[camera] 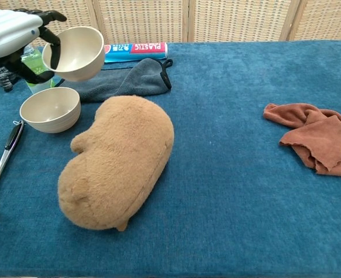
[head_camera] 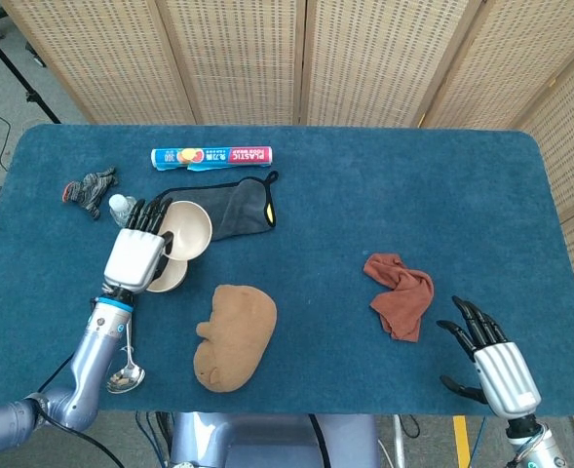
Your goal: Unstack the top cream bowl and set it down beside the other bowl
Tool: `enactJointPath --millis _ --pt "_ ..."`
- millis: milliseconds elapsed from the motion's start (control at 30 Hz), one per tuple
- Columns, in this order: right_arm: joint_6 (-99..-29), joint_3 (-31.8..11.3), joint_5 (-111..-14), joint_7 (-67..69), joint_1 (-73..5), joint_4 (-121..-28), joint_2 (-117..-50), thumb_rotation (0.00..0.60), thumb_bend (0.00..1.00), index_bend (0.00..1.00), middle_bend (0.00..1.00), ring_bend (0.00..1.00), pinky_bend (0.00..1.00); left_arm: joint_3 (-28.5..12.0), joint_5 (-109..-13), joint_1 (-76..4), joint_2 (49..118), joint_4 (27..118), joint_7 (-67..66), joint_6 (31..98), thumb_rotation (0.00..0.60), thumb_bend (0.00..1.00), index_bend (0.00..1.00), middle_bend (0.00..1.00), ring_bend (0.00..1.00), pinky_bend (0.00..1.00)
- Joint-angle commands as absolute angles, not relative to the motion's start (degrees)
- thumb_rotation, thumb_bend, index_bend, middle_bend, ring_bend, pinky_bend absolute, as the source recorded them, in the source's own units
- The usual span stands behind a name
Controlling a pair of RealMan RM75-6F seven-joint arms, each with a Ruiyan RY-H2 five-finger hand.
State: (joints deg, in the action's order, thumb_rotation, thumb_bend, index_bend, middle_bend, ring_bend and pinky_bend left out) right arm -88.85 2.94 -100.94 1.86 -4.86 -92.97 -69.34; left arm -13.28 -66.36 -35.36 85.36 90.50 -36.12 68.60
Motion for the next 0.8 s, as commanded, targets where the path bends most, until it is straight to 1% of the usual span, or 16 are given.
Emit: enactJointPath --millis 33,500,800 --pt "-88.8 2.9 -100.8 2.1 -4.9 -92.9 -69.3 0.600 0.16 0.22 0.00 0.00 0.15 -13.8 -66.1 -36.2 86.3 90.6 -36.5 68.6 0.600 0.39 0.78 0.08 0.00 0.04" --pt "-88.7 2.8 -100.3 3.2 -5.0 -92.9 -68.9 0.600 0.16 0.22 0.00 0.00 0.15 -14.9 -63.4 -39.9 91.1 92.4 -40.0 68.5 0.600 0.39 0.78 0.08 0.00 0.04" --pt "-88.9 2.7 -100.2 4.2 -5.0 -92.8 -68.5 0.600 0.16 0.22 0.00 0.00 0.15 -14.4 -60.1 -41.6 93.4 92.1 -41.8 67.1 0.600 0.39 0.78 0.08 0.00 0.04"
